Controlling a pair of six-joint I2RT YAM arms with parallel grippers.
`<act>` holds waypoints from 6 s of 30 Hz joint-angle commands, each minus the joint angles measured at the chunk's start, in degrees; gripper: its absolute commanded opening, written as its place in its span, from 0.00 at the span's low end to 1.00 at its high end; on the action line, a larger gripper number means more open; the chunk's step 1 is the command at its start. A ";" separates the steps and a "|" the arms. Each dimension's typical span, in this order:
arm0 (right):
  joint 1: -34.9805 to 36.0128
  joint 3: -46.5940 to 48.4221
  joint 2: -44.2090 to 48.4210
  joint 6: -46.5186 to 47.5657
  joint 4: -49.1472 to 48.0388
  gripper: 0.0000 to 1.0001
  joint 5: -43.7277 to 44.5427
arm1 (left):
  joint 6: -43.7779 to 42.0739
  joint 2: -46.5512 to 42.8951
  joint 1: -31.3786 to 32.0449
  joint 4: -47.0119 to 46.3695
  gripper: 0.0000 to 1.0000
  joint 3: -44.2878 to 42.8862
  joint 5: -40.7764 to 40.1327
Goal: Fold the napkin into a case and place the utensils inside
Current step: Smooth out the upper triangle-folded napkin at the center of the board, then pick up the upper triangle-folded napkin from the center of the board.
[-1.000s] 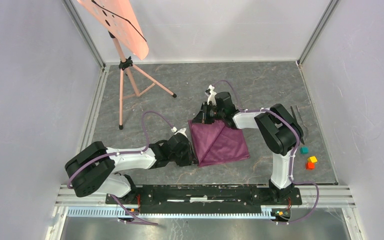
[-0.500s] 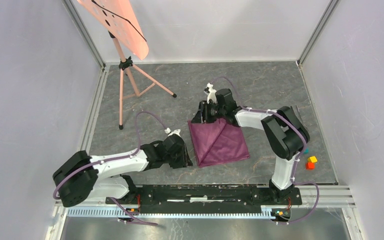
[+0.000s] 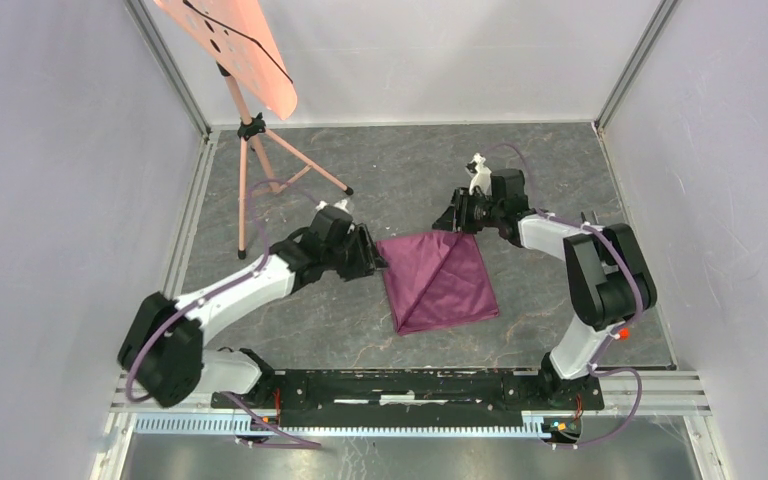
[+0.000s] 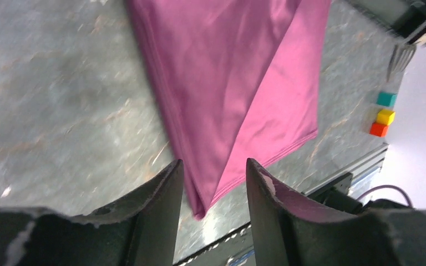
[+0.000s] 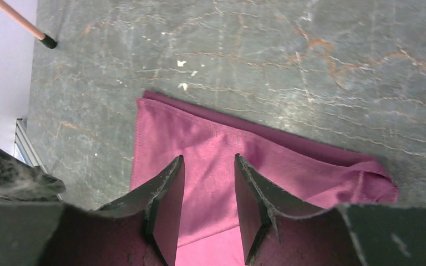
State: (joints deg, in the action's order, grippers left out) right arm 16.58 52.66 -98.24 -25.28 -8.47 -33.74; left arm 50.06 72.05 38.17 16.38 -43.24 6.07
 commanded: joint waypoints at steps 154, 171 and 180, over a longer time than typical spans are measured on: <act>48.64 10.68 -5.26 -0.17 38.94 0.48 42.21 | -17.52 -37.77 -10.79 23.43 0.72 -2.99 -11.45; 48.58 6.78 0.65 6.42 34.02 0.00 48.19 | 2.40 -25.90 -10.80 8.62 0.81 7.82 3.50; 47.41 -1.82 9.29 7.54 24.14 0.00 41.81 | 20.67 -0.78 -10.04 -26.43 0.91 13.56 12.68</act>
State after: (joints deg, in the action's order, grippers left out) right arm 64.60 53.23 -92.97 -18.92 22.11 10.74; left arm 59.35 64.25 27.49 11.22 -29.61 13.28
